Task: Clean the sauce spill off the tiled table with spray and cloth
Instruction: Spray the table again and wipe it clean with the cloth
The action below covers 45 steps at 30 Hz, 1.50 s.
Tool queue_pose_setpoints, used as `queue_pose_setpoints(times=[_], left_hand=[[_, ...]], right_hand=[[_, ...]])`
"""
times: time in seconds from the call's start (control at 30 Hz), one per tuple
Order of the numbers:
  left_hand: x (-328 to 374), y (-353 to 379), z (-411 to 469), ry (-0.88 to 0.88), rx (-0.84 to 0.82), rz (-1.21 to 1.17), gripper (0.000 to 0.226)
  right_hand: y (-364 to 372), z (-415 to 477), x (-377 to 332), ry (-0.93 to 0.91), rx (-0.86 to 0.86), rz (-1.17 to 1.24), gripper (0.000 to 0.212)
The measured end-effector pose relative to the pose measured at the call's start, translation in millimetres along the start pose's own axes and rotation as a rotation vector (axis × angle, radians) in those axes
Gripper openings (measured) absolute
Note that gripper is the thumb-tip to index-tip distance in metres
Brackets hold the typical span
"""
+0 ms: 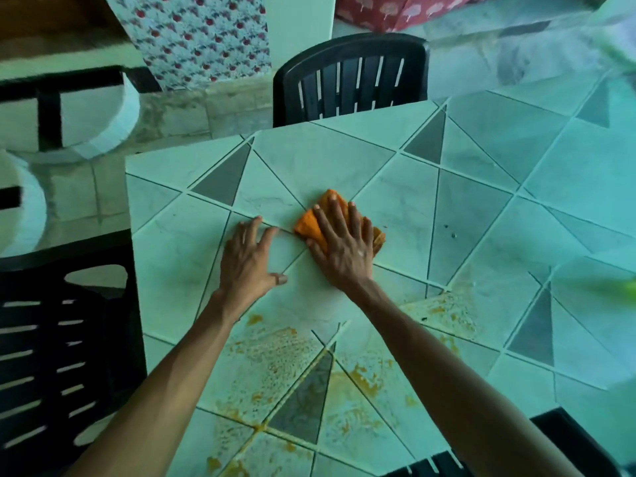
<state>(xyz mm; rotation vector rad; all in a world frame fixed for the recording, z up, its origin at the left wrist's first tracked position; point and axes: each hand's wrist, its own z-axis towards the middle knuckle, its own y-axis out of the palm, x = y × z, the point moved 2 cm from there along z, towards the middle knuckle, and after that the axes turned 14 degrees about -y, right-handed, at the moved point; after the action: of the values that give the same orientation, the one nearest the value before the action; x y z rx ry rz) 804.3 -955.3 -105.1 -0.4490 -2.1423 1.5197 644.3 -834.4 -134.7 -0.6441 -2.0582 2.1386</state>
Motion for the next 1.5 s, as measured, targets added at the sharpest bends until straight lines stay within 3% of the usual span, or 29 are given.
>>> queue_pose_setpoints(times=[0.1, 0.17, 0.3, 0.4, 0.53, 0.7, 0.77, 0.83, 0.9, 1.0, 1.23, 1.37, 1.5], left_hand=[[8, 2, -1, -0.027, 0.012, -0.01, 0.101], [10, 3, -2, -0.038, 0.005, -0.023, 0.101], [10, 5, -3, -0.049, -0.006, -0.013, 0.1], [11, 7, -2, -0.055, -0.013, 0.006, 0.099], [10, 8, 1, -0.062, -0.001, 0.021, 0.098], [15, 4, 2, -0.065, 0.011, 0.047, 0.098], [20, 2, 2, -0.11, -0.009, 0.066, 0.099], [29, 2, -2, -0.12, -0.013, 0.096, 0.101], [43, 4, -5, -0.036, 0.016, 0.123, 0.095], [76, 11, -13, 0.116, -0.035, 0.13, 0.084], [120, 33, -28, 0.147, -0.138, 0.145, 0.097], [124, 36, -27, 0.117, -0.127, 0.19, 0.096], [141, 40, -26, 0.051, -0.092, 0.243, 0.081]], right_hand=[[-5, -86, 1, -0.228, -0.069, 0.009, 0.066], [-13, -125, 25, -0.233, -0.102, -0.015, 0.067], [-21, -93, 94, 0.133, -0.061, -0.027, 0.068], [-18, -20, 93, 0.311, 0.018, 0.014, 0.068], [3, 13, 28, 0.123, 0.028, 0.006, 0.068], [0, -87, 4, -0.201, -0.027, 0.016, 0.066], [-8, -113, 41, -0.132, -0.031, 0.0, 0.065], [-19, -110, 90, 0.069, -0.026, -0.01, 0.065], [-30, -85, 126, 0.267, 0.002, 0.018, 0.067], [-26, -46, 126, 0.37, 0.023, 0.021, 0.069], [-11, -114, 63, 0.006, 0.019, 0.033, 0.063], [-9, -88, 77, 0.011, 0.02, 0.027, 0.064], [-25, -43, 137, 0.137, -0.016, 0.014, 0.065]])
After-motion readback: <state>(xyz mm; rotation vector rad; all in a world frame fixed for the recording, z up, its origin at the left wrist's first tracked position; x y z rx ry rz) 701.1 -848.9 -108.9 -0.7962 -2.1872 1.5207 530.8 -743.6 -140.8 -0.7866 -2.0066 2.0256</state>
